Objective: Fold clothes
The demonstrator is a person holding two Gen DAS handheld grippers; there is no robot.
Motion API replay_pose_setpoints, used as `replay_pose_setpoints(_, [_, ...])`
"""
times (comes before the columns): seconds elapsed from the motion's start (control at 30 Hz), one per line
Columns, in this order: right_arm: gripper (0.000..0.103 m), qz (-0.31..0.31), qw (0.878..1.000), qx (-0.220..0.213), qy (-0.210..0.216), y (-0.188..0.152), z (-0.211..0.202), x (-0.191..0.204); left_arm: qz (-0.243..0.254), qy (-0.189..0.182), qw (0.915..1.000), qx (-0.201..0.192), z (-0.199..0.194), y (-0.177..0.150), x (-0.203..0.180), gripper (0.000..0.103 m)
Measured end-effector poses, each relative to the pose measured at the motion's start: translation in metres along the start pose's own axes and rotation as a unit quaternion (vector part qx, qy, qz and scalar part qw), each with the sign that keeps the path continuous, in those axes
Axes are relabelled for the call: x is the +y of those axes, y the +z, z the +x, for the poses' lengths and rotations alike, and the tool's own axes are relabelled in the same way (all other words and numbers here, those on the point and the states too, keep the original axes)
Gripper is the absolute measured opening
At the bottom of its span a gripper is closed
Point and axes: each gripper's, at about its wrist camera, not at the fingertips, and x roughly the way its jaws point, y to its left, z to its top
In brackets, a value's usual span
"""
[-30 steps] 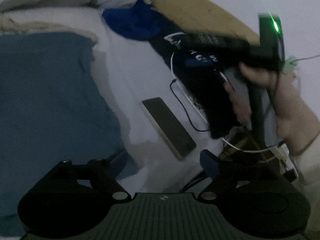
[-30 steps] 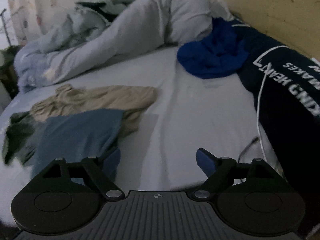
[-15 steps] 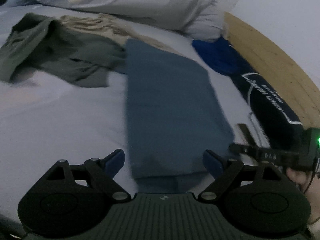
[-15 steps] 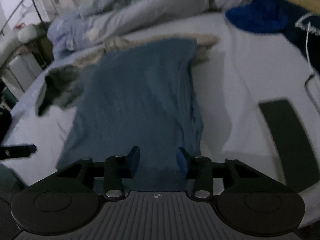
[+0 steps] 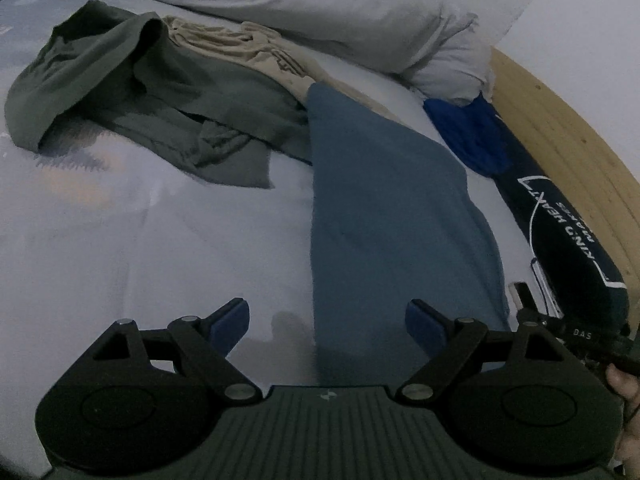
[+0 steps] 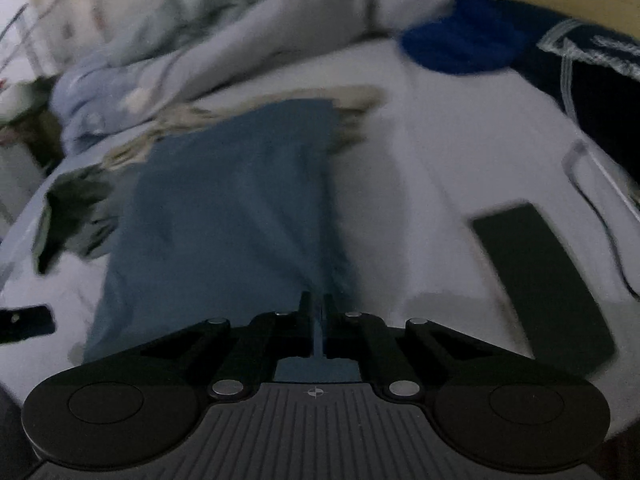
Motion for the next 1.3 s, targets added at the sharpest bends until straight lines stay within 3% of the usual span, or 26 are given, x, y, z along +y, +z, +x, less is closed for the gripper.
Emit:
replay_pose_setpoints(0.07, [0.004, -0.005, 1.000, 0.009, 0.008, 0.004, 0.016, 0.005, -0.001, 0.002, 1.0000, 0.002, 0.004, 0.004, 0.002, 0.090])
replay_pose_setpoints(0.2, [0.003, 0.021, 0.999, 0.015, -0.026, 0.010, 0.039, -0.013, -0.003, 0.003, 1.0000, 0.003, 0.011, 0.011, 0.007, 0.090])
replay_pose_setpoints(0.33, [0.004, 0.091, 0.991, 0.007, -0.094, 0.010, 0.034, -0.047, -0.006, 0.000, 1.0000, 0.003, 0.017, 0.020, 0.012, 0.090])
replay_pose_setpoints(0.43, [0.009, 0.129, 0.987, 0.001, -0.099, 0.004, 0.021, -0.056, -0.011, -0.007, 0.9999, 0.005, 0.027, 0.030, 0.017, 0.090])
replay_pose_setpoints(0.7, [0.010, 0.114, 0.993, -0.024, -0.030, -0.001, -0.003, -0.024, -0.039, -0.053, 0.9976, -0.023, 0.055, 0.080, 0.033, 0.090])
replay_pose_setpoints(0.83, [0.032, 0.091, 0.996, -0.024, 0.003, 0.012, -0.003, -0.007, -0.040, -0.084, 0.9949, -0.040, 0.071, 0.116, 0.034, 0.090])
replay_pose_setpoints(0.9, [0.034, 0.086, 0.996, -0.023, 0.016, 0.022, 0.000, 0.000, -0.035, -0.087, 0.9947, -0.041, 0.083, 0.134, 0.033, 0.090])
replay_pose_setpoints(1.0, [0.039, 0.079, 0.996, -0.026, 0.034, 0.039, 0.005, 0.007, -0.038, -0.088, 0.9949, -0.034, 0.105, 0.154, 0.036, 0.090])
replay_pose_setpoints(1.07, [0.050, 0.075, 0.996, -0.031, 0.043, 0.050, 0.007, 0.010, -0.043, -0.092, 0.9945, -0.026, 0.120, 0.163, 0.037, 0.090])
replay_pose_setpoints(1.3, [0.052, 0.076, 0.995, -0.036, 0.050, 0.067, 0.010, 0.009, -0.027, -0.120, 0.9922, 0.019, 0.160, 0.171, 0.036, 0.087])
